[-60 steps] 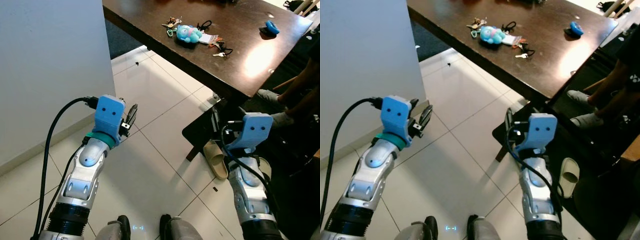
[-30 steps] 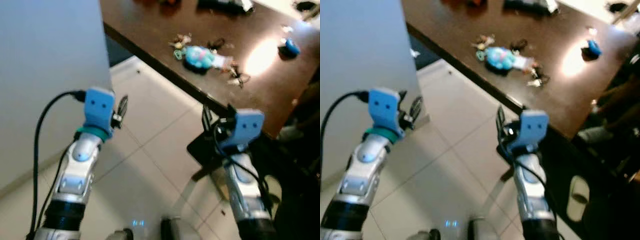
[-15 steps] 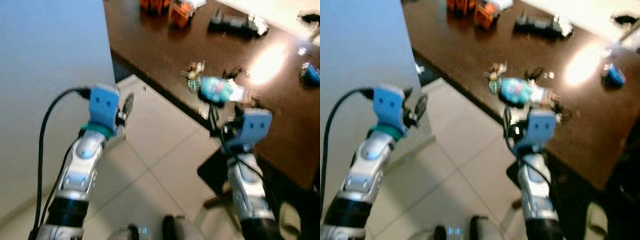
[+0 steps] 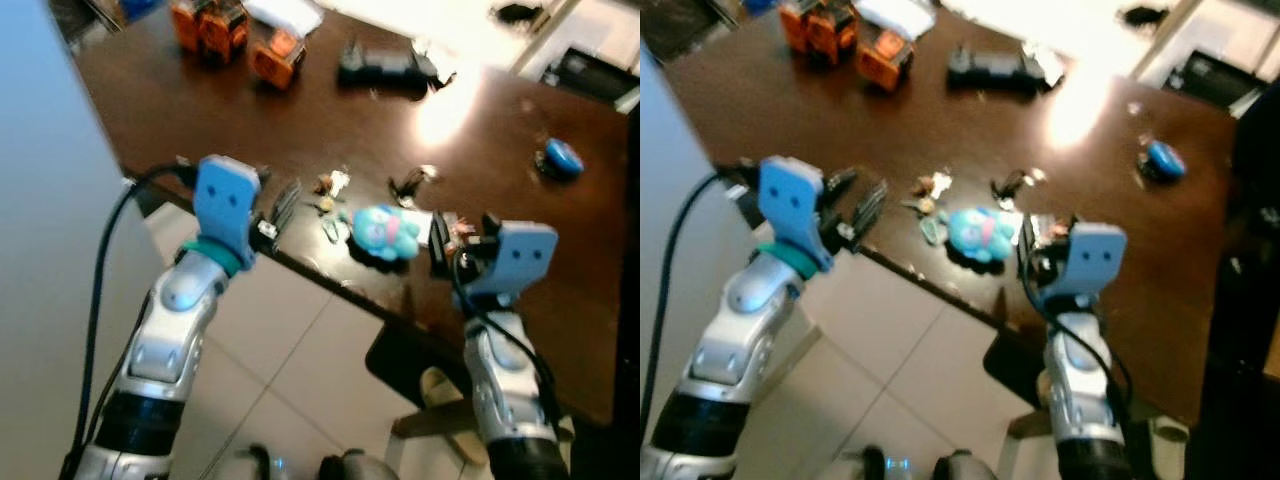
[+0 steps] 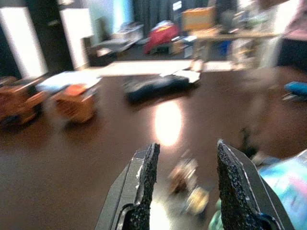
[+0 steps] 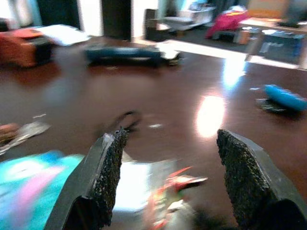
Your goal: Hang keys on a hook
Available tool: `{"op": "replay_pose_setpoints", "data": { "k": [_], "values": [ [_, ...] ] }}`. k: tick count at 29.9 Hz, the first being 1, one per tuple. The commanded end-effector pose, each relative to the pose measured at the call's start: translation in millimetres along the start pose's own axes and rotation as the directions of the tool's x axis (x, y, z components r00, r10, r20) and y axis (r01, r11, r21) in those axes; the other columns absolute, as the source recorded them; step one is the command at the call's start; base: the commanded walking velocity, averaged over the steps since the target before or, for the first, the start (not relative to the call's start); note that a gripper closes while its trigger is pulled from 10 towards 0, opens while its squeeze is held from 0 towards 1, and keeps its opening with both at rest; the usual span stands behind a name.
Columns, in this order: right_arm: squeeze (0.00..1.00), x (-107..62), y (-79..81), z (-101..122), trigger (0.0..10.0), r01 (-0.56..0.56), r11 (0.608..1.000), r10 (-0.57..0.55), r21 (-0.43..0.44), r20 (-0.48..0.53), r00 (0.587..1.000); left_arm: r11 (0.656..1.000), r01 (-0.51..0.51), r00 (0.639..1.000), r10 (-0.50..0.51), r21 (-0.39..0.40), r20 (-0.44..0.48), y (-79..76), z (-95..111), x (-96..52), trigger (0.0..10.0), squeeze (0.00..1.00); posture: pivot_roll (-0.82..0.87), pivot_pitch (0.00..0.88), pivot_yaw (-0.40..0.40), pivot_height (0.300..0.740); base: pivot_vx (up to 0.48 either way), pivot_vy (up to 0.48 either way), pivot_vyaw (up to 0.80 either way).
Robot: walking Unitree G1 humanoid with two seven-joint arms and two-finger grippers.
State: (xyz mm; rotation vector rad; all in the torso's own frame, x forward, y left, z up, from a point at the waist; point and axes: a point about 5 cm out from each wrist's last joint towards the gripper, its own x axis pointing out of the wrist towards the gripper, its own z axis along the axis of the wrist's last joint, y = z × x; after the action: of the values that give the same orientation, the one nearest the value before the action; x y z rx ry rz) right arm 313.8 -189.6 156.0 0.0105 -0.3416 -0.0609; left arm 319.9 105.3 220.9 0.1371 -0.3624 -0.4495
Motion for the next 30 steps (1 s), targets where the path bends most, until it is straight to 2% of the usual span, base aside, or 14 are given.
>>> {"op": "replay_pose_setpoints", "data": {
  "k": [1, 5, 8, 12, 16, 19, 23, 24, 26, 27, 30],
  "values": [
    [0.0, -3.5, -5.7, -4, 10.0, 0.02, 1.0, -0.02, -0.004, -0.02, 1.0, 0.999, 0.042, 0.999, -0.043, -0.014, -0.004, -9.3, -1, -0.4, 10.0, 0.0, -0.16, 0.158, 0.036, 0.74, 0.461, 0.0, 0.0],
    [0.0, -3.8, -6.7, -5, 10.0, 0.022, 1.0, -0.022, -0.008, -0.022, 1.0, 0.995, 0.093, 0.995, -0.093, -0.022, -0.023, -14.9, -4, -2.5, 10.0, 0.0, -0.16, 0.159, 0.035, 0.74, 0.448, 0.0, -0.8],
    [0.0, -4.0, -8.7, -5, 10.0, 0.025, 1.0, -0.026, -0.015, -0.024, 0.999, 0.984, 0.172, 0.983, -0.175, -0.049, -0.055, -23.8, -6, -6.1, 10.0, 0.0, -0.16, 0.164, 0.035, 0.74, 0.32, 0.0, -0.8],
    [0.0, -4.2, -9.2, -4, 10.0, 0.027, 0.999, -0.028, -0.019, -0.025, 0.999, 0.979, 0.193, 0.978, -0.197, -0.062, -0.066, -25.9, -5, -7.0, 10.0, 0.0, -0.16, 0.167, 0.035, 0.74, 0.0, 0.0, -0.8],
    [0.0, -5.1, -7.7, -5, 10.0, 0.016, 0.999, -0.017, -0.031, -0.025, 1.0, 0.978, 0.201, 0.974, -0.206, -0.059, -0.091, -25.5, -6, -7.1, 10.0, 0.0, -0.16, 0.169, 0.036, 0.74, 0.0, 0.0, 0.0],
    [0.0, -6.1, -5.6, -6, 10.0, 0.001, 0.999, -0.002, -0.038, -0.032, 1.0, 0.962, 0.273, 0.957, -0.268, 0.034, -0.109, -25.8, -5, -10.3, 10.0, 0.0, -0.16, 0.171, 0.035, 0.74, 0.0, 0.0, 0.0],
    [0.0, -6.5, -4.5, -7, 10.0, -0.01, 0.999, 0.009, -0.039, -0.037, 0.999, 0.936, 0.346, 0.933, -0.335, 0.068, -0.133, -27.2, -5, -15.5, 10.0, 0.0, -0.16, 0.172, 0.035, 0.74, 0.0, 0.0, 0.0],
    [0.0, -6.7, -3.6, -7, 10.0, -0.019, 0.999, 0.017, -0.042, -0.04, 0.999, 0.924, 0.379, 0.917, -0.367, 0.056, -0.154, -27.6, -4, -18.8, 10.0, 0.0, -0.17, 0.173, 0.036, 0.74, 0.0, 0.0, 0.0],
    [0.0, -6.7, -3.6, -7, 10.0, -0.019, 0.999, 0.017, -0.042, -0.04, 0.999, 0.924, 0.379, 0.917, -0.367, 0.056, -0.154, -27.6, -4, -18.8, 10.0, 0.0, -0.17, 0.173, 0.036, 0.74, 0.0, 0.0, 0.0],
    [0.0, -7.0, -2.0, -8, 10.0, -0.035, 0.998, 0.033, -0.047, -0.045, 0.998, 0.912, 0.409, 0.9, -0.4, 0.024, -0.172, -28.3, -3, -22.1, 10.0, 0.0, -0.17, 0.173, 0.037, 0.74, 0.0, 0.0, 0.0],
    [0.0, -7.8, 0.4, -9, 10.0, -0.058, 0.997, 0.055, -0.056, -0.051, 0.997, 0.911, 0.413, 0.896, -0.406, 0.0, -0.179, -28.2, -2, -23.4, 10.0, 0.0, -0.17, 0.174, 0.038, 0.74, 0.0, 0.0, 0.0]
  ]
}}
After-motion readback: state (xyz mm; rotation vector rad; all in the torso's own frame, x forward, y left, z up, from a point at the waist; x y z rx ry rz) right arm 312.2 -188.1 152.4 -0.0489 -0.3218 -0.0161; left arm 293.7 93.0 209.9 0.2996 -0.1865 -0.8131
